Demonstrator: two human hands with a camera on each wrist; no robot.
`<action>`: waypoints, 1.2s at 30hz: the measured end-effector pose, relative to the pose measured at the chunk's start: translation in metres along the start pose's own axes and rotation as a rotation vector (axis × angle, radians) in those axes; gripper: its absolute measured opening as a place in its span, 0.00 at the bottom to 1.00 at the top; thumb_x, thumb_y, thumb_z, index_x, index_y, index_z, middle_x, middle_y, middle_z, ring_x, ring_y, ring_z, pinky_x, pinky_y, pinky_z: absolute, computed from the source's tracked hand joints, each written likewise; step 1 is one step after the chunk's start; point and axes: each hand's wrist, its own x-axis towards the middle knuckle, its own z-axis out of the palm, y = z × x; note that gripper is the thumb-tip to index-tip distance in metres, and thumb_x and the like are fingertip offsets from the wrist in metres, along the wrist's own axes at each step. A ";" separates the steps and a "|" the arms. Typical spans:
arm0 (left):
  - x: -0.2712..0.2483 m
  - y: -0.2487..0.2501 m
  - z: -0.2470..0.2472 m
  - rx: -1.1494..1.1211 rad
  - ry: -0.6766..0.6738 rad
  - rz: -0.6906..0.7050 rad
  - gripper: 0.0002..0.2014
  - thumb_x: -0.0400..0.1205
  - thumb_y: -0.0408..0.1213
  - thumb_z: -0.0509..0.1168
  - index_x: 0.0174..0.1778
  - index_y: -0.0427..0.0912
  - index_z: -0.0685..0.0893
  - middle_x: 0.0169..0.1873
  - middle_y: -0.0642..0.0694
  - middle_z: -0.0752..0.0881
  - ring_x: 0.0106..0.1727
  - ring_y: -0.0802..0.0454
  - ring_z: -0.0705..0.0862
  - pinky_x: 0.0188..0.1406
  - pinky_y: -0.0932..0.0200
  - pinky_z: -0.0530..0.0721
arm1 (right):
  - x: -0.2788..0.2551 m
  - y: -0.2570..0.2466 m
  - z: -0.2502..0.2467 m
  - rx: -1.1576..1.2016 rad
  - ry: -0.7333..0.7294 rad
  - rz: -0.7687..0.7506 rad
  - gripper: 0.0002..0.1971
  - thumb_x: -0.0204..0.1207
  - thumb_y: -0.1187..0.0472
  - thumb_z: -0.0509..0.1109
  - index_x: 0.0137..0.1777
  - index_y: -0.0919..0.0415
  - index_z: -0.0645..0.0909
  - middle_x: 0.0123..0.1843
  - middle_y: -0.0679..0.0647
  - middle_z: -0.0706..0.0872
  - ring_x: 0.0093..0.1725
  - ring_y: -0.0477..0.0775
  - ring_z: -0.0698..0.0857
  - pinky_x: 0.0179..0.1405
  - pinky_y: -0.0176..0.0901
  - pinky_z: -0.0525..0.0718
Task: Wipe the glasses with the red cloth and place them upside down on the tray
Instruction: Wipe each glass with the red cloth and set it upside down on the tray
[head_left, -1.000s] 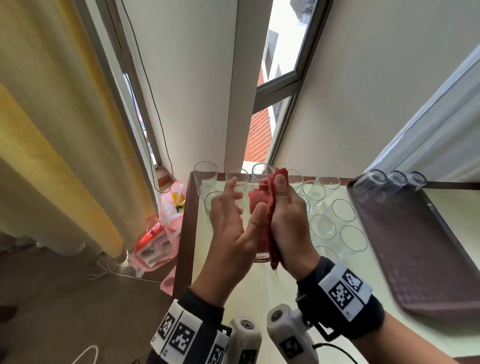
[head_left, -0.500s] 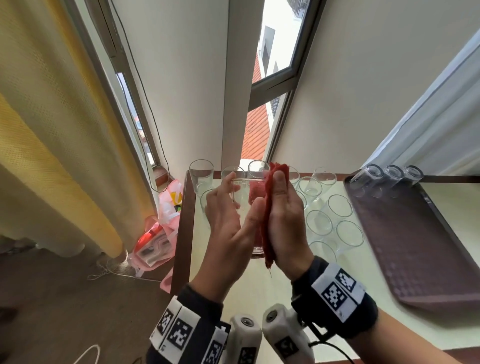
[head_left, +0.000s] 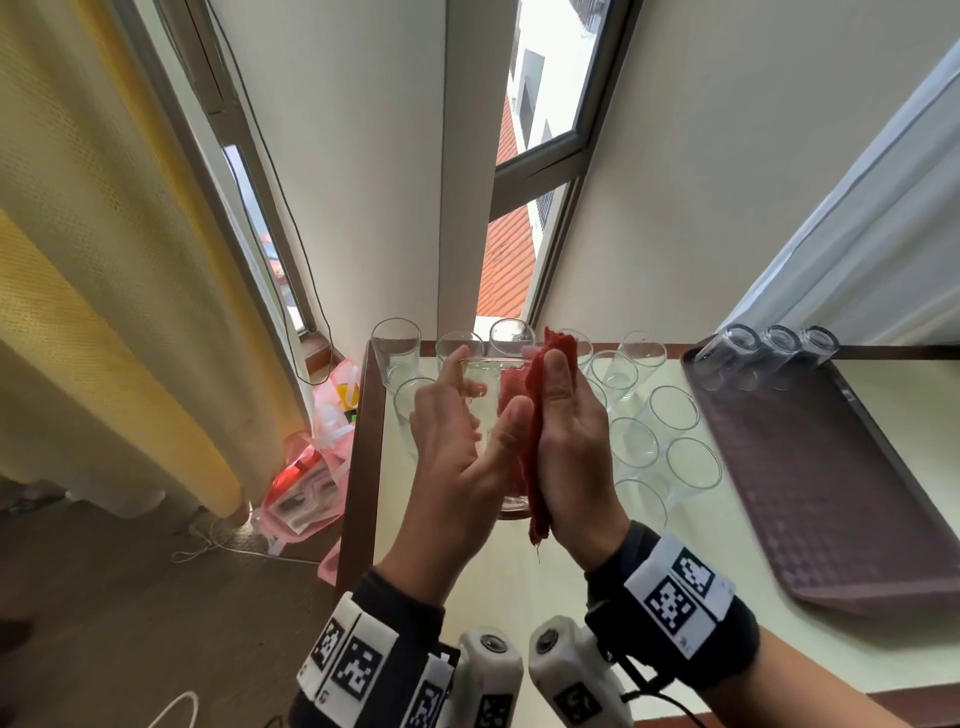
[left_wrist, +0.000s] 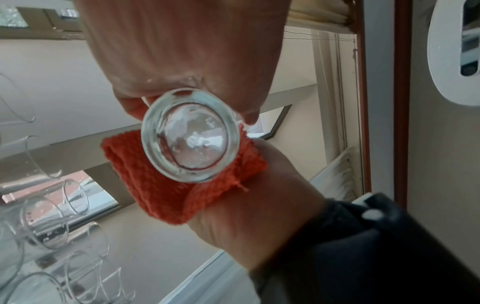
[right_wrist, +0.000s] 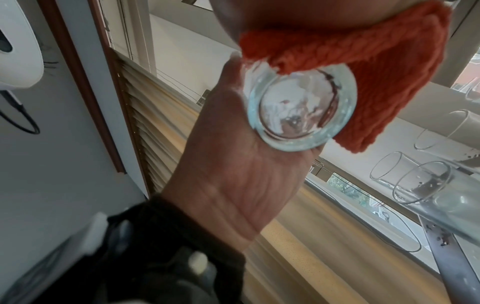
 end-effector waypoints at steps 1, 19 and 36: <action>0.001 0.000 0.000 0.006 0.014 -0.007 0.43 0.75 0.75 0.55 0.84 0.56 0.59 0.62 0.54 0.73 0.64 0.64 0.78 0.63 0.60 0.84 | -0.001 0.001 0.000 -0.016 0.016 -0.010 0.18 0.80 0.41 0.54 0.50 0.52 0.81 0.41 0.55 0.90 0.43 0.57 0.91 0.41 0.48 0.90; 0.000 -0.009 -0.008 -0.057 0.014 -0.174 0.53 0.60 0.82 0.66 0.79 0.57 0.66 0.60 0.49 0.82 0.56 0.43 0.86 0.54 0.48 0.90 | 0.009 0.006 -0.006 -0.093 0.037 0.044 0.19 0.72 0.41 0.63 0.55 0.52 0.83 0.46 0.54 0.88 0.48 0.54 0.89 0.54 0.56 0.89; -0.001 -0.009 -0.027 -0.389 -0.111 -0.211 0.41 0.55 0.50 0.80 0.67 0.57 0.76 0.61 0.46 0.84 0.59 0.50 0.89 0.49 0.60 0.88 | 0.006 0.010 -0.028 0.604 -0.002 0.608 0.21 0.85 0.46 0.60 0.57 0.67 0.80 0.46 0.64 0.86 0.42 0.61 0.85 0.50 0.55 0.85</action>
